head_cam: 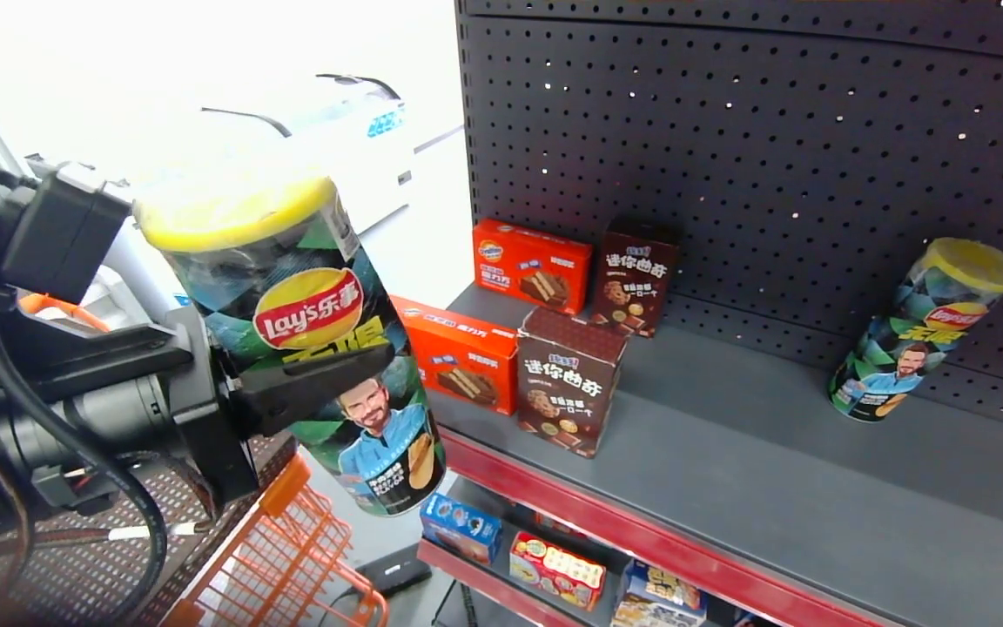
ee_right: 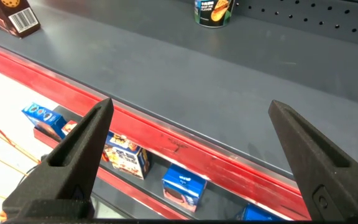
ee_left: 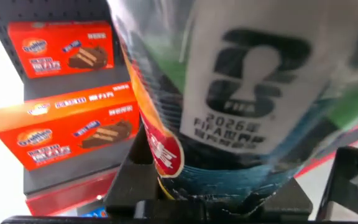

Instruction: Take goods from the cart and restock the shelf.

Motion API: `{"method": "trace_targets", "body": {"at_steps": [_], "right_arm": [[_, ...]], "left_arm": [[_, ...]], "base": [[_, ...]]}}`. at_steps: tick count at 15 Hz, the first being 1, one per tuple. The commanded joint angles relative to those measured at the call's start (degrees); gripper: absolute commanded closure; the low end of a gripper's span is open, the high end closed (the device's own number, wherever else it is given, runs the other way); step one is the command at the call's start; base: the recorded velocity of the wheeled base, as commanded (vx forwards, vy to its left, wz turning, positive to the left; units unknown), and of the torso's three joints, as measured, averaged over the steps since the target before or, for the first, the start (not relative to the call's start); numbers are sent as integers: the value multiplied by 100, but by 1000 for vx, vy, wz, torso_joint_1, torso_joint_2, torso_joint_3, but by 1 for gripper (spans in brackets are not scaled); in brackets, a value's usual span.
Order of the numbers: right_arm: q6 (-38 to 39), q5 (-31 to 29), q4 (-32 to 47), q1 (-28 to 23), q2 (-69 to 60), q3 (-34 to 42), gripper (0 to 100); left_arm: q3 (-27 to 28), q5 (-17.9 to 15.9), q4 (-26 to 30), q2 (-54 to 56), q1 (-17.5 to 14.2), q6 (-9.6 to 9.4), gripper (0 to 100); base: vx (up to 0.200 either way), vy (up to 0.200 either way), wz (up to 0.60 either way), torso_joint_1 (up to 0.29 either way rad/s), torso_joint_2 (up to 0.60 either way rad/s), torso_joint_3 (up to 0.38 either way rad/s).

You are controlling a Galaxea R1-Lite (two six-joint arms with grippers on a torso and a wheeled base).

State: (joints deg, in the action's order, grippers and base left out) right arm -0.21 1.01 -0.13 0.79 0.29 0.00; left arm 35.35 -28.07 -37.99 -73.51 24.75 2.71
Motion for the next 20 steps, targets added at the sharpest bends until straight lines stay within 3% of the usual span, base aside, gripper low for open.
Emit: {"method": "trace_targets", "body": {"at_steps": [1, 4, 15, 20], "right_arm": [[-14, 4, -4, 0, 6, 0, 0], [-14, 13, -4, 0, 6, 0, 0], [3, 4, -4, 0, -3, 0, 0], [3, 4, -4, 0, -3, 0, 0]], "left_arm": [[-99, -23, 2, 3, 39, 2, 100], [-99, -383, -7, 3, 57, -86, 100], [-11, -383, -16, -102, 206, -121, 100], [7, -374, -16, -129, 206, -121, 100]], "base": [[0, 0, 0, 0, 0, 0], [0, 0, 0, 0, 0, 0], [0, 0, 0, 0, 0, 0], [0, 0, -600, 2, 2, 4]]}}
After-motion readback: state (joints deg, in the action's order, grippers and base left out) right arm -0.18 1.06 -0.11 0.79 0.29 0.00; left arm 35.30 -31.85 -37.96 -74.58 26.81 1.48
